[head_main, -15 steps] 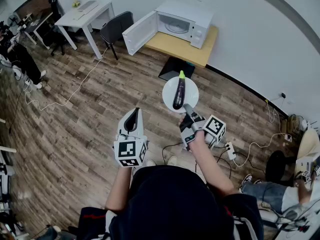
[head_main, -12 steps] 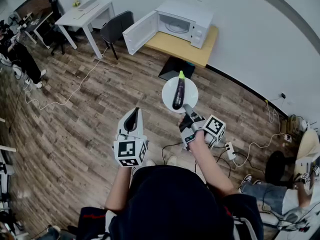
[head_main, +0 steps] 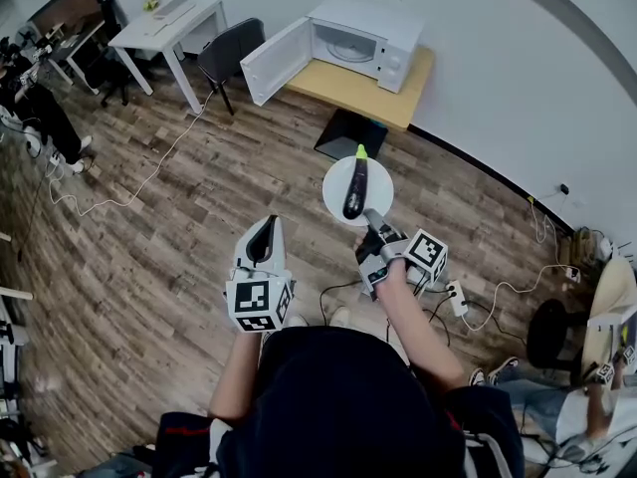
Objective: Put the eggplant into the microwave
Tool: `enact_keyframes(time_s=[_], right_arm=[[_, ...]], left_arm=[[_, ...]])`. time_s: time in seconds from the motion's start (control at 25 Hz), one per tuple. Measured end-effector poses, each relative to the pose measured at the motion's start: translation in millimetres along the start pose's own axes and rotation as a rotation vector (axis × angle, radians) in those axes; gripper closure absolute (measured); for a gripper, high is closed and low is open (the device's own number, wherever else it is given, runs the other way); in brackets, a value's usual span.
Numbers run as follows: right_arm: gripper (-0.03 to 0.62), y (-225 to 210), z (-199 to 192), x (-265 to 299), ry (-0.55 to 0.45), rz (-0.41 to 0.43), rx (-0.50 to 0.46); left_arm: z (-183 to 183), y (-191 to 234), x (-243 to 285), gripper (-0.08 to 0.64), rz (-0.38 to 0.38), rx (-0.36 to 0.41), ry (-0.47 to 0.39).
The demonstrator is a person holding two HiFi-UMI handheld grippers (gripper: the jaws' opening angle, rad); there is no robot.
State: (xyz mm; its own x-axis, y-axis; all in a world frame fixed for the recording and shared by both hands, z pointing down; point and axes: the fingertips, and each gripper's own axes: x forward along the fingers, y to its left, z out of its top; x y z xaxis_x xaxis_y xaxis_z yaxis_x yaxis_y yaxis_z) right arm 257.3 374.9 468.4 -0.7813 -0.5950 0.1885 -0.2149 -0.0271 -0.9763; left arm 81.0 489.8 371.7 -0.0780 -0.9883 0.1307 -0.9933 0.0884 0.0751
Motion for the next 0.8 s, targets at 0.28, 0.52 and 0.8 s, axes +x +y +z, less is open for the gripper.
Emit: enact_keyframes(time_s=[0.28, 0.52, 0.8], right_arm=[[0.571, -12.1, 15.5, -3.8, 0.019, -0.009, 0.007], [0.571, -20.5, 31.8, -2.9, 0.047, 0.007, 0.021], [0.57, -27.4, 48.1, 8.5, 0.067, 0.002, 0.047]], left_arm=[[-6.2, -18.5, 9.8, 0.546, 0.011, -0.003, 0.002], [-12.7, -37.9, 17.7, 0.546, 0.026, 0.008, 0.002], [-14.4, -38.7, 32.9, 0.546, 0.051, 0.007, 0.017]])
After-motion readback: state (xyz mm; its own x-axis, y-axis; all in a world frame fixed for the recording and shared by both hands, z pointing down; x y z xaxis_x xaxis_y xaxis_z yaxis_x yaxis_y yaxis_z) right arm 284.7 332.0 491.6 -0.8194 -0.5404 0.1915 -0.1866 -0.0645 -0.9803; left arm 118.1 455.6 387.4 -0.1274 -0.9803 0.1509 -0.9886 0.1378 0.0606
